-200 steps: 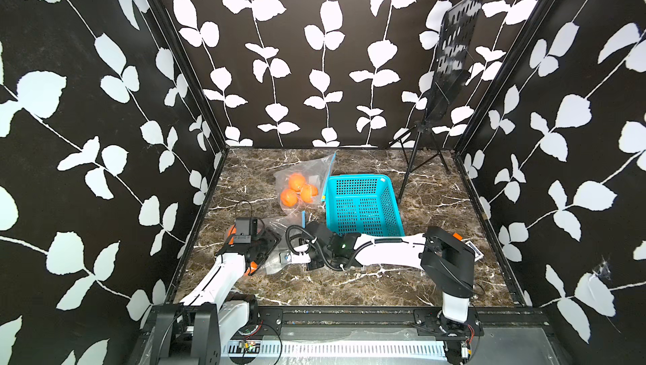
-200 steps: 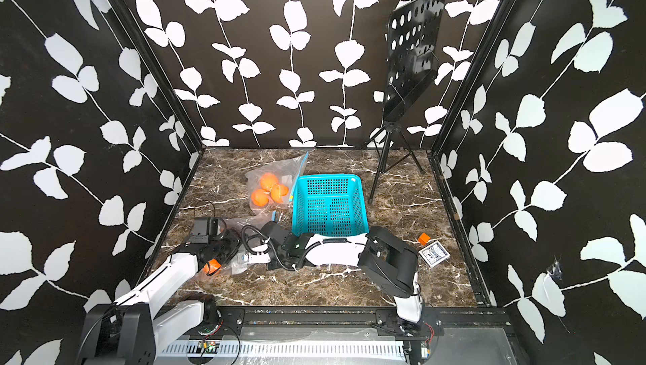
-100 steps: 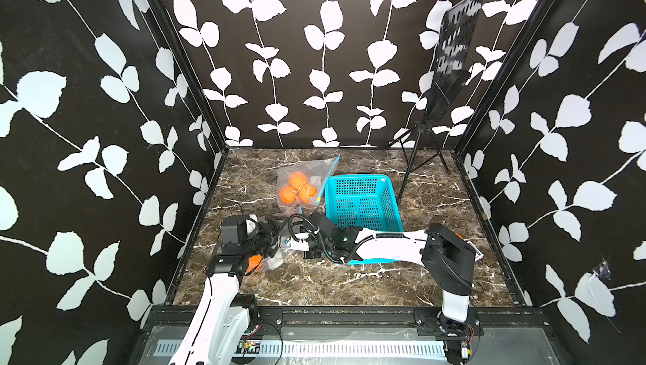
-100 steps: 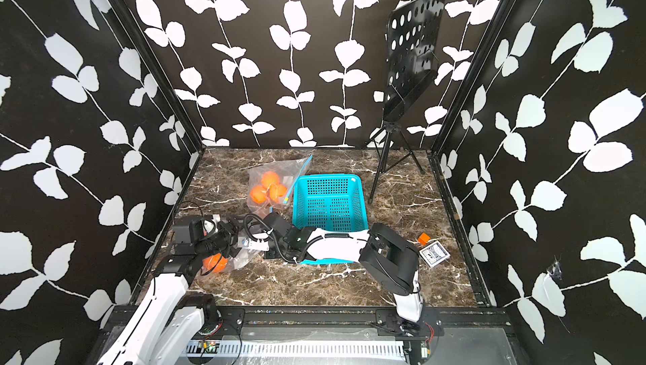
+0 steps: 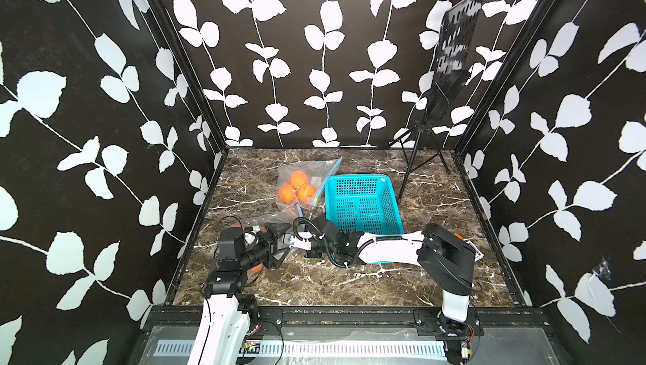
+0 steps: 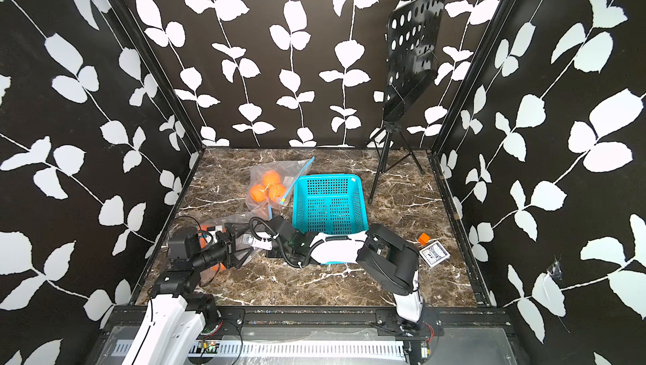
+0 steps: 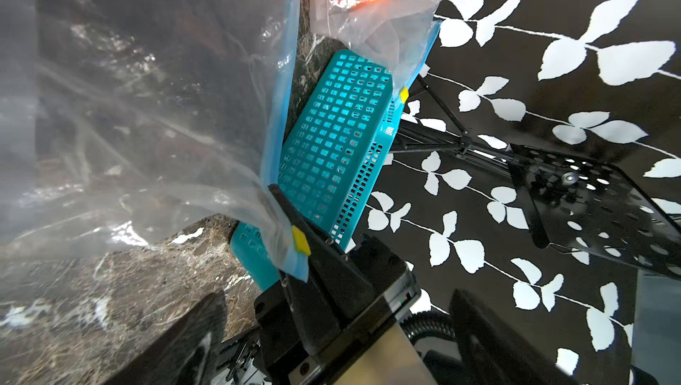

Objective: Open the zip-top bag and take out the orange
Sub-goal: Pick up the zipper food storage bag at the center of the board.

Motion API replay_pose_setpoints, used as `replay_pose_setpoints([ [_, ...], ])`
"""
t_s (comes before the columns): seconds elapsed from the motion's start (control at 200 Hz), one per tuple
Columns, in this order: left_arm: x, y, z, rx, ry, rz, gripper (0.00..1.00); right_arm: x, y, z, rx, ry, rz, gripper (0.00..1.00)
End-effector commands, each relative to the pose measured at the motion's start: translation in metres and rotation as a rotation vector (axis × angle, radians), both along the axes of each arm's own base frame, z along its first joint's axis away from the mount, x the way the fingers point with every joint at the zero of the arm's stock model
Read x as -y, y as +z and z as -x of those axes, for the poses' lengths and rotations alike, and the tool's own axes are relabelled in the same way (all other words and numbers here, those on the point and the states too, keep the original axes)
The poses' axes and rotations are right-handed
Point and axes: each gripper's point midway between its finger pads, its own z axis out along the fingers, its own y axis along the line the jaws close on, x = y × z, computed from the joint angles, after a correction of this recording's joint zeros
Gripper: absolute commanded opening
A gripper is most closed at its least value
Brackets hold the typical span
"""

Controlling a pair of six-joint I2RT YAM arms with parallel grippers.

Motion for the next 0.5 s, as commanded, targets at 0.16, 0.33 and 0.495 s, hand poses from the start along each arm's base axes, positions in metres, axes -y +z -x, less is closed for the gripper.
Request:
replay_pose_setpoints([
  [0.16,-0.007,-0.02,-0.009,-0.053,0.108,0.065,0.95,-0.022,0.054,0.032,0.055,0.072,-0.199,0.0],
  [0.33,-0.009,-0.033,-0.008,-0.073,0.14,0.071,0.85,-0.021,0.056,0.045,0.053,0.112,-0.199,0.0],
  [0.495,-0.01,-0.03,-0.008,-0.045,0.146,0.069,0.54,-0.021,0.041,0.05,0.088,0.115,-0.143,0.0],
])
